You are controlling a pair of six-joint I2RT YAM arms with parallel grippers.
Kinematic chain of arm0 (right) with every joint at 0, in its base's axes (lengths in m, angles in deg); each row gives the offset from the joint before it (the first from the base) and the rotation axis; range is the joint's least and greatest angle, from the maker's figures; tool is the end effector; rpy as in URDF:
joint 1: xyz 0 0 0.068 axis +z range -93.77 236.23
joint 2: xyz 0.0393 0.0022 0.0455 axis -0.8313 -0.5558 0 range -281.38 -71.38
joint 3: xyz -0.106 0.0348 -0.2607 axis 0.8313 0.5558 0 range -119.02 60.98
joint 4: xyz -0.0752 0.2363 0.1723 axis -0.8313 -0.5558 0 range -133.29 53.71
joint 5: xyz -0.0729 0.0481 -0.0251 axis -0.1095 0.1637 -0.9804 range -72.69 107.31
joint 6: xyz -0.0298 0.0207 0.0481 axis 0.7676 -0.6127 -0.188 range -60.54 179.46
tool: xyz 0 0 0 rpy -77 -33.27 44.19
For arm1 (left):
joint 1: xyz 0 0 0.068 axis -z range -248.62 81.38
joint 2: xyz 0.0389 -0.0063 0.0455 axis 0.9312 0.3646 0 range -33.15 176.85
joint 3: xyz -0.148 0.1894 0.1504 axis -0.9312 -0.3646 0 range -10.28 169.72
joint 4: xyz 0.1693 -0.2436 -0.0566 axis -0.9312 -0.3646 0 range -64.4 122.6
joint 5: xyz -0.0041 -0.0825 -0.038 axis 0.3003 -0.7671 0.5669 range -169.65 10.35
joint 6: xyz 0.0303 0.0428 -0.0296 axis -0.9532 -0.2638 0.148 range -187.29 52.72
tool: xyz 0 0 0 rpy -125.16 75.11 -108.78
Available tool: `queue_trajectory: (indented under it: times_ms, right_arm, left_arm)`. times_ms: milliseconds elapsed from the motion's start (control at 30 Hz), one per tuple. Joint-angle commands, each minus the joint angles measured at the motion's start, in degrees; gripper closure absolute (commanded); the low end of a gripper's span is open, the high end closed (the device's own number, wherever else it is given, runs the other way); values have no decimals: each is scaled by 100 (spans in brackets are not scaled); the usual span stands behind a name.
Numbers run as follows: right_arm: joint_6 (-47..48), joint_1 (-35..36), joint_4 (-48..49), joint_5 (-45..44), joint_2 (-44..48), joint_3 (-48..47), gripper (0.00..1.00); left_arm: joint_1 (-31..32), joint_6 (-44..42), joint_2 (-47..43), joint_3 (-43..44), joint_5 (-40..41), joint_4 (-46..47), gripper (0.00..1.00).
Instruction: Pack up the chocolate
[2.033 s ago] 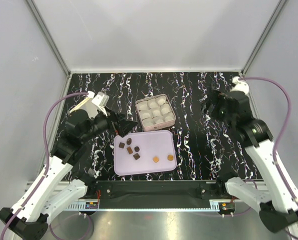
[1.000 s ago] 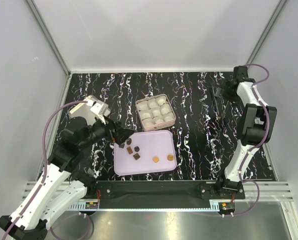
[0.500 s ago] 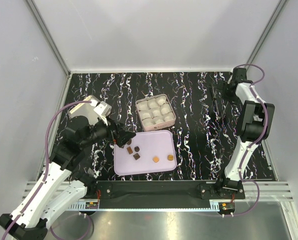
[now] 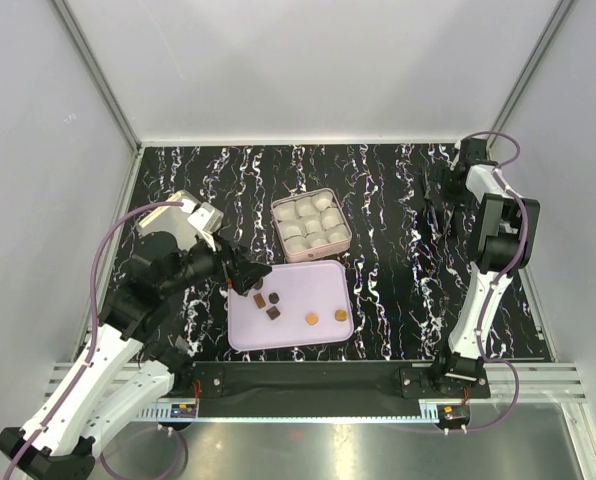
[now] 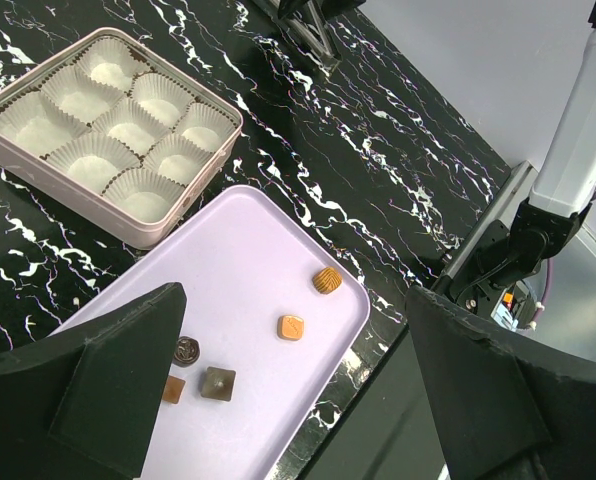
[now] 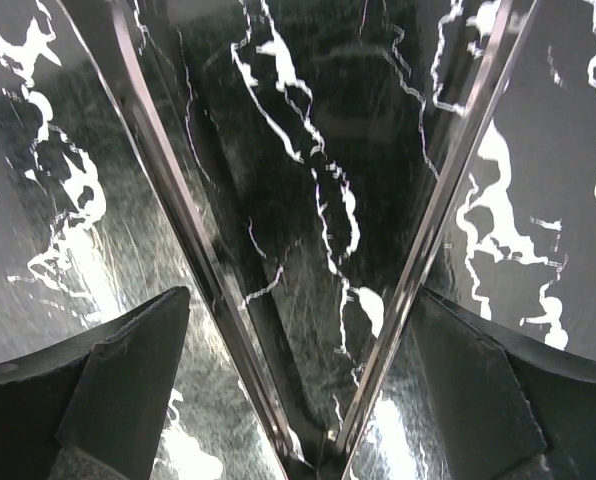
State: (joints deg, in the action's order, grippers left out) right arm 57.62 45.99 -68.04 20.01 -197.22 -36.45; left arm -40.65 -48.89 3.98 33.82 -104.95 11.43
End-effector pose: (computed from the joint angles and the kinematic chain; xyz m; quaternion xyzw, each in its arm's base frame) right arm 0.5138 -0.0906 0.1494 0.0957 0.9613 0.0038 0.2583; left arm 0.1589 -0.1058 0.3460 0.1983 0.7560 -0.3948 0.4830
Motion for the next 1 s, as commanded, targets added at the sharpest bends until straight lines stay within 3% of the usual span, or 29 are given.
queue_trajectory:
  times_ms: [0, 300, 900, 967]
  right_arm:
    - [0, 4, -25, 55, -124, -330, 3]
    - [404, 4, 186, -156, -221, -40, 9]
    - [238, 13, -271, -235, -653, -532, 23]
    - [220, 13, -306, -217, -556, -479, 29]
  left_arm:
    - [-2, -90, -12, 38, -116, 131, 1]
    - [-19, -99, -4, 55, -72, 113, 1]
    - [-89, -108, 67, 73, -124, 148, 1]
    - [-90, -108, 84, 64, -116, 148, 1]
